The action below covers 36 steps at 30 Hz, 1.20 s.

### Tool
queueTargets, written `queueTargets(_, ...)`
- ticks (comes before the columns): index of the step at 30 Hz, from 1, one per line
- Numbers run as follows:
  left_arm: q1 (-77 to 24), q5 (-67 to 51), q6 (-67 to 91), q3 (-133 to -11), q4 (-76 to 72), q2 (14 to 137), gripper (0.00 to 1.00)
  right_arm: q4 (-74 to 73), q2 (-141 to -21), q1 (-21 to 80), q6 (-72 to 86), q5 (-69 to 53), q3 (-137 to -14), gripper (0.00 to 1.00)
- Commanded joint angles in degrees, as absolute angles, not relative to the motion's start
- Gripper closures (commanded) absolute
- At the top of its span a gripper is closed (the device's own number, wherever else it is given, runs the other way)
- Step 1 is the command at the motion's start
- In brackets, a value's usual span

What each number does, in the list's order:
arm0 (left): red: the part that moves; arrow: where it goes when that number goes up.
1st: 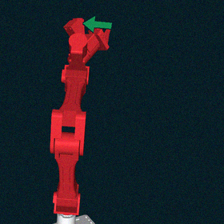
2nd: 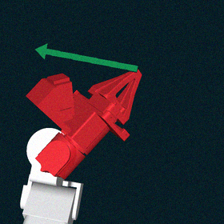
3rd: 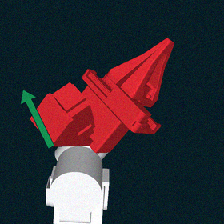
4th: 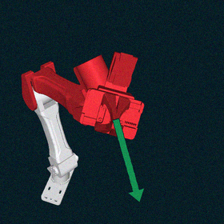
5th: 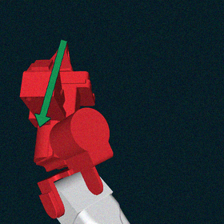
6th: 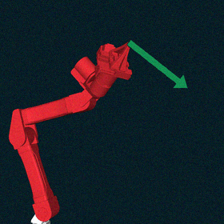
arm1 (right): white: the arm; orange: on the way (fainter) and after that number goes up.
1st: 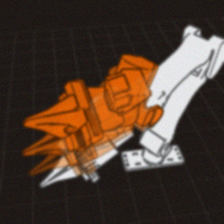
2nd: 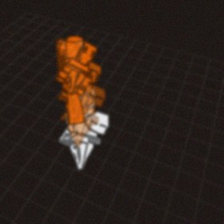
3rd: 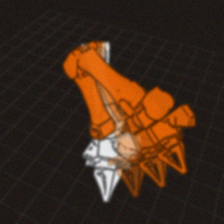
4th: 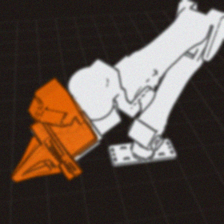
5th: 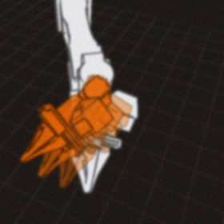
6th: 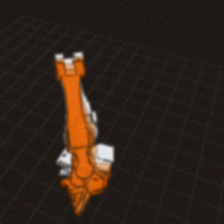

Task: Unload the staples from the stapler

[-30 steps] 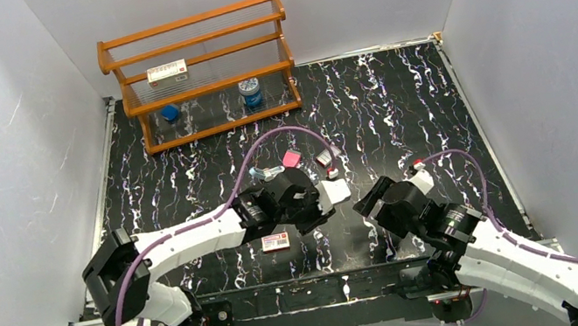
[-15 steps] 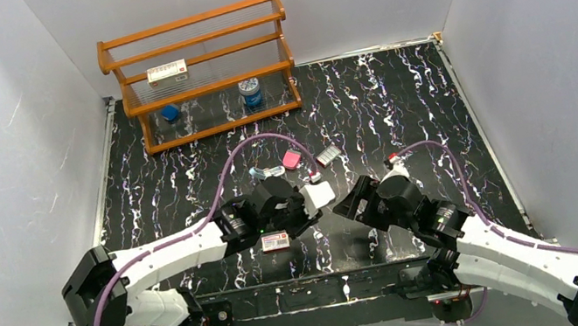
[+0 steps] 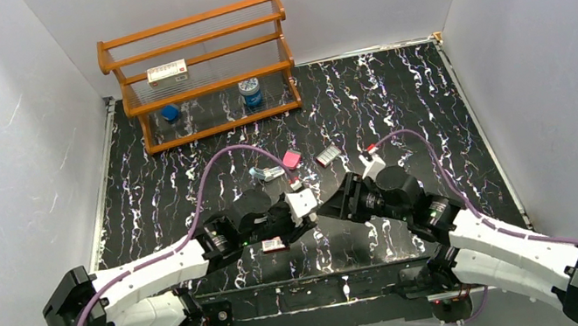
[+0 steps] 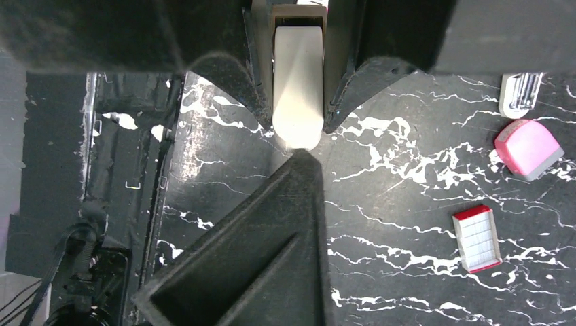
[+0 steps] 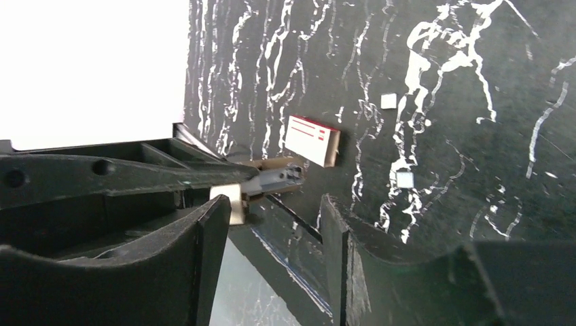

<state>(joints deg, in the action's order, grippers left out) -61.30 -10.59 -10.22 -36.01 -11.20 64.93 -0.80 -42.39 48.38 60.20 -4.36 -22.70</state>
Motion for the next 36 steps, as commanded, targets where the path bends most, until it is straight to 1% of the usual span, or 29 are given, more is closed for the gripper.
queueTargets(1, -61.08, -13.48, -9.19, -36.13, -15.02, 64.5, 1.0, 5.9, -45.22, 48.3, 58.4, -10.17, -26.94, 0.42)
queueTargets(8, -61.08, -13.63, -9.05, -36.65, -14.81, 65.69, 1.0, 5.7, -46.58, 48.33, 58.27, -10.94, -27.17, 0.45)
queueTargets(10, -61.05, -13.49, -9.05, -36.57, -15.36, 65.49, 1.0, 5.88, -46.66, 48.32, 58.42, -11.23, -26.95, 0.5)
queueTargets(13, -61.05, -13.27, -9.05, -36.72, -15.09, 65.64, 1.0, 5.89, -46.95, 48.3, 58.57, -11.52, -26.89, 0.55)
queueTargets(17, -61.07, -13.66, -8.58, -36.83, -15.22, 65.83, 1.0, 6.15, -47.85, 48.3, 58.45, -12.62, -27.15, 0.58)
queueTargets(24, -61.08, -13.62, -8.48, -37.07, -15.35, 65.92, 1.0, 6.85, -48.43, 48.31, 58.69, -13.44, -27.07, 0.66)
queueTargets(26, -61.01, -13.54, -8.48, -36.94, -15.65, 65.83, 1.0, 7.02, -48.36, 48.32, 58.71, -13.52, -27.0, 0.71)
queueTargets(30, -61.06, -13.02, -8.22, -36.75, -16.11, 65.75, 1.0, 7.03, -48.41, 48.32, 58.97, -13.57, -26.98, 0.75)
queueTargets(31, -61.05, -13.1, -8.11, -36.66, -16.29, 65.62, 0.97, 6.97, -48.42, 48.32, 59.04, -13.44, -27.02, 0.77)
queueTargets(32, -61.02, -13.32, -7.98, -36.61, -16.53, 65.45, 0.91, 6.78, -48.61, 48.3, 58.96, -13.4, -27.25, 0.79)
queueTargets(34, -61.08, -14.22, -6.92, -36.73, -17.16, 65.02, 0.73, 4.9, -49.19, 48.29, 57.76, -13.03, -28.67, 0.82)
queueTargets(35, -61.07, -15.02, -6.64, -36.92, -17.59, 64.88, 0.65, 2.95, -49.87, 48.26, 56.97, -12.79, -30.03, 0.82)
queueTargets(36, -61.08, -15.71, -6.46, -37.23, -17.85, 64.91, 0.61, 0.73, -50.86, 48.25, 56.17, -12.7, -31.32, 0.82)
